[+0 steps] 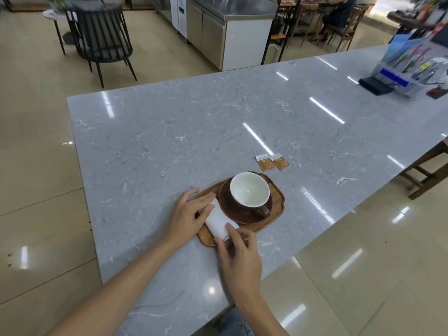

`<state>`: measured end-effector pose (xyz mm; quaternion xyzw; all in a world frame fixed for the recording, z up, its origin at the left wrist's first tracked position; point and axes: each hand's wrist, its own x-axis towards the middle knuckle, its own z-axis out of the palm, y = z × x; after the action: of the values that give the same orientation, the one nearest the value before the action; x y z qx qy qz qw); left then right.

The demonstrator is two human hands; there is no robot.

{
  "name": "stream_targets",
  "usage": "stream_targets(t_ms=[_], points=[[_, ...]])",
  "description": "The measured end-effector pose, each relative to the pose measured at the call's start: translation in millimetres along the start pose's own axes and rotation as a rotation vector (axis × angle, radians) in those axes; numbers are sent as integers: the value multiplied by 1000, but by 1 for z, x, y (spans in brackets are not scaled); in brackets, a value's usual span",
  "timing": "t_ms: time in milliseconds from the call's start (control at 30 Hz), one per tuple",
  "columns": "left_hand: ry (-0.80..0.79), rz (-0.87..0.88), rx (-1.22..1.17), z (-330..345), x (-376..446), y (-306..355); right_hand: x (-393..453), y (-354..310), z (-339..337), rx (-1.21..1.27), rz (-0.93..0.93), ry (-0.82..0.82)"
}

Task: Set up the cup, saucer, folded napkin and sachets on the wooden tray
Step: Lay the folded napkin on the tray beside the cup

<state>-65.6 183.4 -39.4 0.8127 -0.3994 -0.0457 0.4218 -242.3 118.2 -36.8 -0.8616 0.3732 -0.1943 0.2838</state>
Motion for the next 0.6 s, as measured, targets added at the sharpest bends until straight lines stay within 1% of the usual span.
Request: stream_targets(t_ms=[67, 233, 400, 600], points=[[-17, 50, 48, -2, -4, -1, 0, 1, -1, 13, -2, -2], [-65, 89, 116, -9, -9, -2, 2, 2, -1, 23, -16, 1], [-112, 70, 189, -11, -6, -1, 6, 5, -2, 13, -18, -13], [-136, 50, 211, -14, -7, 6, 9, 8, -13, 40, -51, -74]])
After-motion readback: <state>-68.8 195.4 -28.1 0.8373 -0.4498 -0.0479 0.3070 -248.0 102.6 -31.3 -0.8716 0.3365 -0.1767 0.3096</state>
